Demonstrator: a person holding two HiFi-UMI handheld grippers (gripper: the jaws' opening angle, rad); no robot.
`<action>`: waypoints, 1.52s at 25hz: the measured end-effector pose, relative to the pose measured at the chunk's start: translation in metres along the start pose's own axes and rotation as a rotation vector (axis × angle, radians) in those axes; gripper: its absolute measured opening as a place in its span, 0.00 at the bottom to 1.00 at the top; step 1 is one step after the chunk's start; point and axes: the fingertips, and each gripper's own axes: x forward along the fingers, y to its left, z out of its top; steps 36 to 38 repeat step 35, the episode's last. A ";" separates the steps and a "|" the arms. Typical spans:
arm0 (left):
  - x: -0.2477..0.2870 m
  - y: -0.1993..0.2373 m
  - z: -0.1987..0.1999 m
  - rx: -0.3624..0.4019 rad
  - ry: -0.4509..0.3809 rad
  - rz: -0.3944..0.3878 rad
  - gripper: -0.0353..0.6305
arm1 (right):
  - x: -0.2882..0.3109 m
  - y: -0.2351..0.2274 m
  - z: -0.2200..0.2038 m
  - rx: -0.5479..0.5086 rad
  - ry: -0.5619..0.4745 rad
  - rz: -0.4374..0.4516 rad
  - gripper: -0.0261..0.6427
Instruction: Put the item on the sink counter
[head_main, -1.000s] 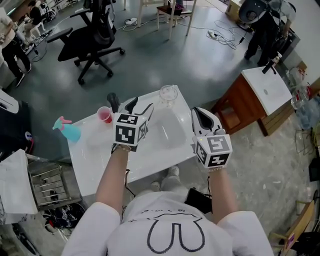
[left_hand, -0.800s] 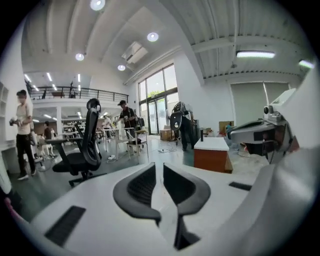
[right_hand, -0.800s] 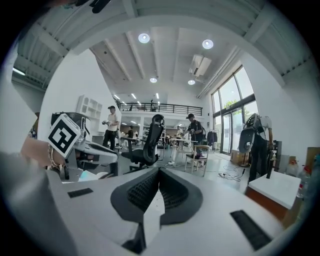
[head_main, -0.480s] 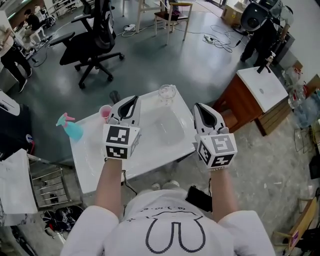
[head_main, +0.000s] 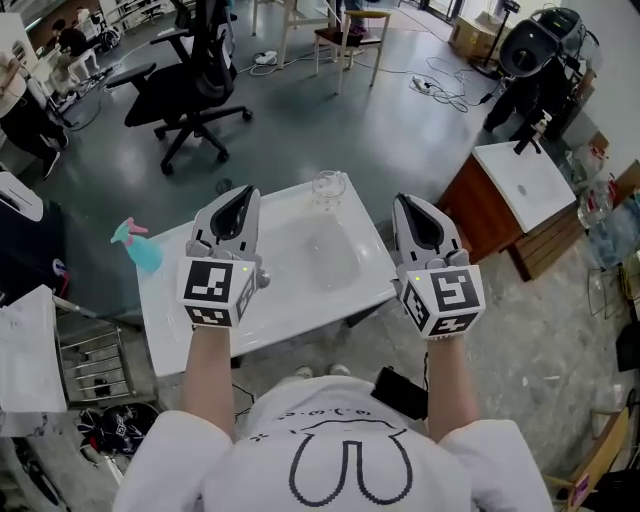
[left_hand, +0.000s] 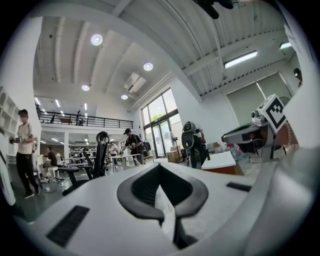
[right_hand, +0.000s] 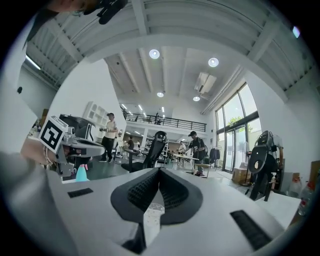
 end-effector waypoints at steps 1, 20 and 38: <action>-0.001 -0.001 0.003 0.001 -0.003 0.008 0.07 | -0.001 -0.003 0.002 -0.002 -0.004 0.004 0.08; -0.004 -0.013 0.034 0.013 -0.060 0.099 0.07 | -0.009 -0.029 0.009 -0.038 -0.033 0.070 0.08; -0.001 -0.021 0.037 0.031 -0.057 0.095 0.07 | -0.017 -0.038 0.008 -0.023 -0.056 0.057 0.08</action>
